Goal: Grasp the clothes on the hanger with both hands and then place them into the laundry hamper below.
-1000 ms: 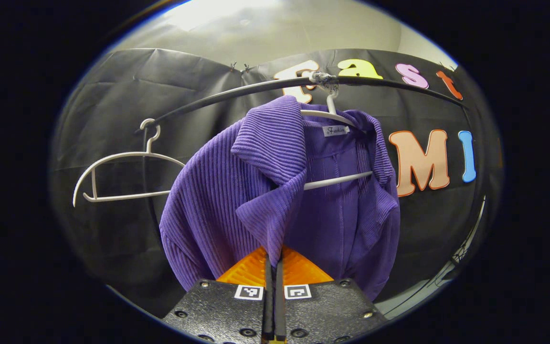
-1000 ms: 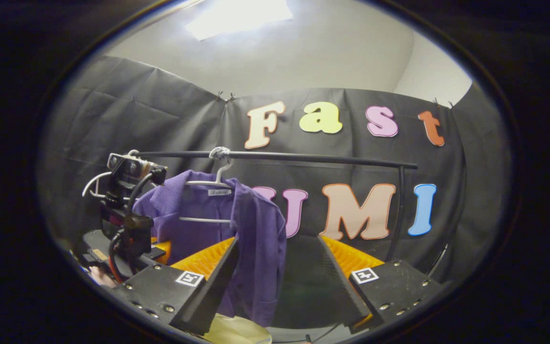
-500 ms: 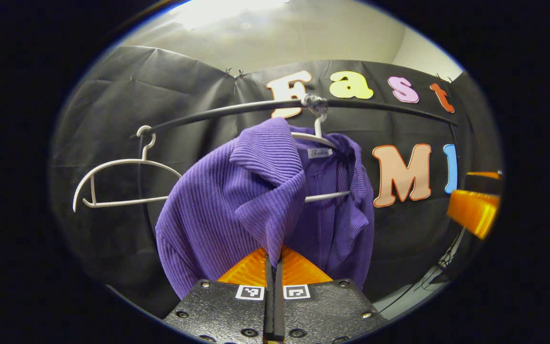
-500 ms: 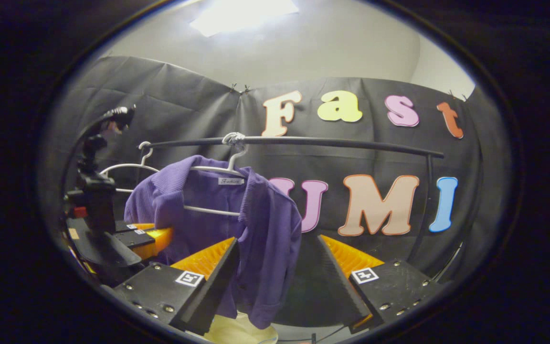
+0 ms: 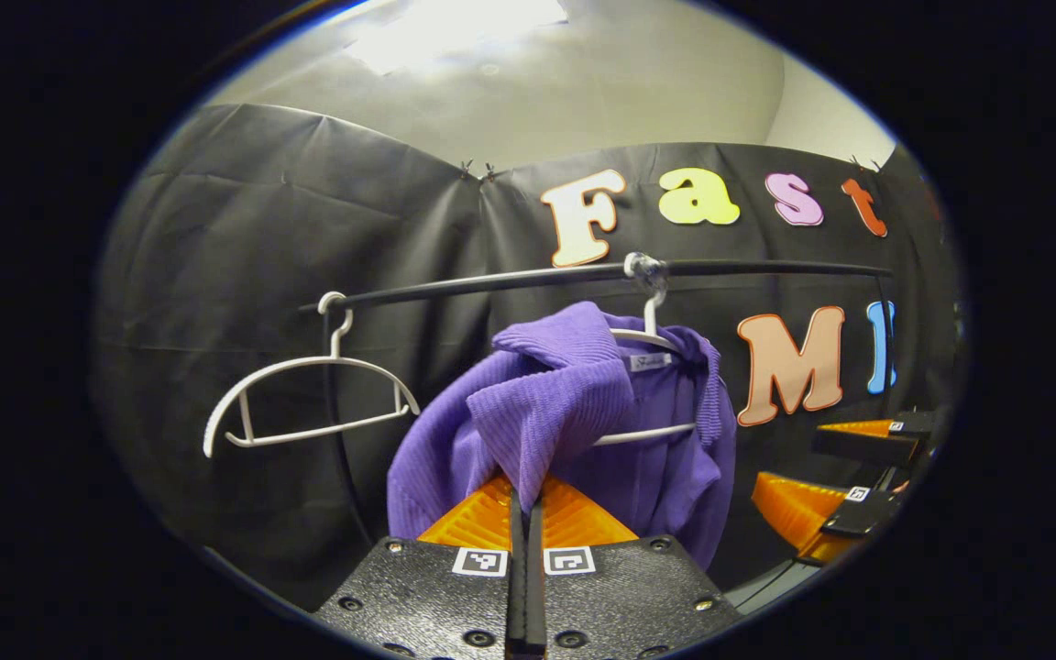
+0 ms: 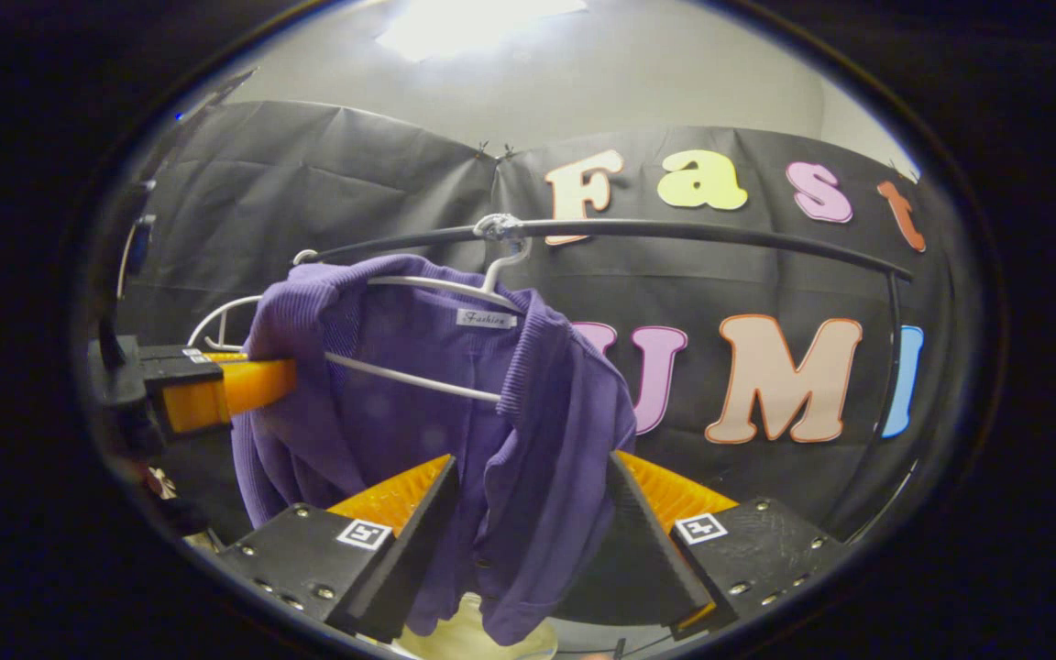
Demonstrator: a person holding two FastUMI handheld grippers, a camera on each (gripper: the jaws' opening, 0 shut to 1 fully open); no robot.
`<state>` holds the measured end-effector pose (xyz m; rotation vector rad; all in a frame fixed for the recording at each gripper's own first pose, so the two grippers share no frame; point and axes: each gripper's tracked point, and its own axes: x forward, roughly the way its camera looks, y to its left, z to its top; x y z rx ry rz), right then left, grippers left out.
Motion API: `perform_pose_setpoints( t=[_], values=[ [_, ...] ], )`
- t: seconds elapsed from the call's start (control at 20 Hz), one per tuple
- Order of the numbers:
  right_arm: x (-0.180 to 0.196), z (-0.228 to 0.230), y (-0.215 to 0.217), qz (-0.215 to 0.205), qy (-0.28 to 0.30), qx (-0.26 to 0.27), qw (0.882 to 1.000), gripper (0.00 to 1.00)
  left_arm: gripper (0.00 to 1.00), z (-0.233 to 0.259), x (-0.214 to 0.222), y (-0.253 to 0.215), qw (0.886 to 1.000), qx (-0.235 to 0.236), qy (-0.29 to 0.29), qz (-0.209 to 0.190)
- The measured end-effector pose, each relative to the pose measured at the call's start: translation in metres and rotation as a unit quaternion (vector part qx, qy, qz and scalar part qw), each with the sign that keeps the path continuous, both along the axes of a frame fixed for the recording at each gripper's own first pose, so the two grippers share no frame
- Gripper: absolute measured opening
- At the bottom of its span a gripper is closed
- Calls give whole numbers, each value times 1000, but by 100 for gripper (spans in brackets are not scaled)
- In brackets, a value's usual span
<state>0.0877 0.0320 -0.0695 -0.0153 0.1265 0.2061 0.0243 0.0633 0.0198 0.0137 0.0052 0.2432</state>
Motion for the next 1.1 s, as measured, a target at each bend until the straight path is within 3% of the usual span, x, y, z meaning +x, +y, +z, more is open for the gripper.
perform_pose_setpoints(
  t=[0.35, 0.4, 0.65, 1.1],
  values=[
    [31, -21, 26, -18, 8, 6, 1000, 94, 0, 12, -9, 23, 1000, -5, -8, 12],
    [35, -25, 29, -21, 9, 6, 1000, 97, 0, 17, -9, 26, 1000, -3, -11, 10],
    [60, -40, 28, -74, 9, -9, 997, 93, 0, 23, -8, 33, 1000, -2, -15, -18],
    [85, -66, 35, -123, 36, 29, 991, 96, 0, 27, -1, 41, 997, -4, -26, -79]
  ],
)
